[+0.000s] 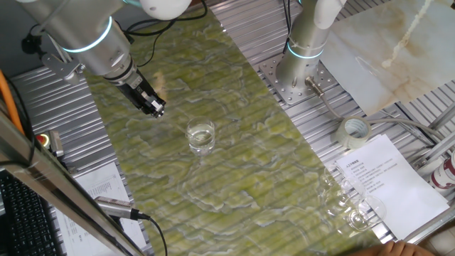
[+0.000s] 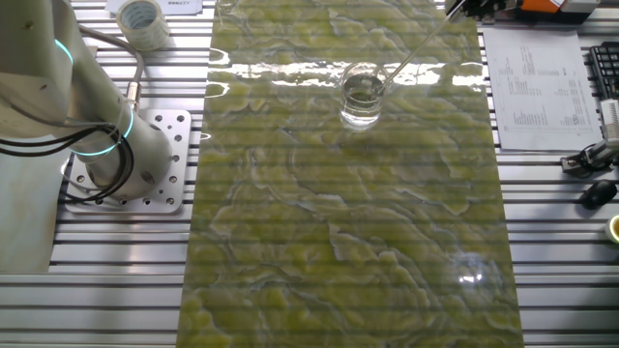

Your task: Stir the beaker with a glass rod

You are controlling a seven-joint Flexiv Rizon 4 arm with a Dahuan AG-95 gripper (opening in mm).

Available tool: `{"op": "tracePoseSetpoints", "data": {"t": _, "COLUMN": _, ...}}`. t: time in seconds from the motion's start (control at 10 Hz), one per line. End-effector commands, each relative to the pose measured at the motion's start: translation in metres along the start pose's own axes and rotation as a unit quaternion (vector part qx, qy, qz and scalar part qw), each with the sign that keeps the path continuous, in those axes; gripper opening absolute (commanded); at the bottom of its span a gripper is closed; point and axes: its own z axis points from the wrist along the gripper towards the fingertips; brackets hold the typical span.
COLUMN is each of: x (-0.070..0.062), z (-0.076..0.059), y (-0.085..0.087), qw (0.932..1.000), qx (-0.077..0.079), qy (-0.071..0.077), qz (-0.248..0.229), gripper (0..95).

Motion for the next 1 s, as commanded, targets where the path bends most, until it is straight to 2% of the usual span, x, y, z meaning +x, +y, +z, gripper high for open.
{"op": "tracePoseSetpoints", "data": {"t": 0.1, "x": 0.0005, "z": 0.0008, "y": -0.0002, "qw": 0.9999, "qx": 0.003, "qy": -0.009, "qz": 0.008, "gripper": 0.0}}
{"op": "tracePoseSetpoints", "data": {"t": 0.6, "x": 0.0005, "z": 0.0008, "y": -0.0002, "qw": 0.9996, "qx": 0.006, "qy": -0.014, "qz": 0.022, "gripper": 0.0}}
{"op": "tracePoseSetpoints", "data": {"t": 1.0, "x": 0.0005, "z": 0.0008, "y": -0.0002, "qw": 0.9993, "qx": 0.010, "qy": -0.011, "qz": 0.033, "gripper": 0.0}}
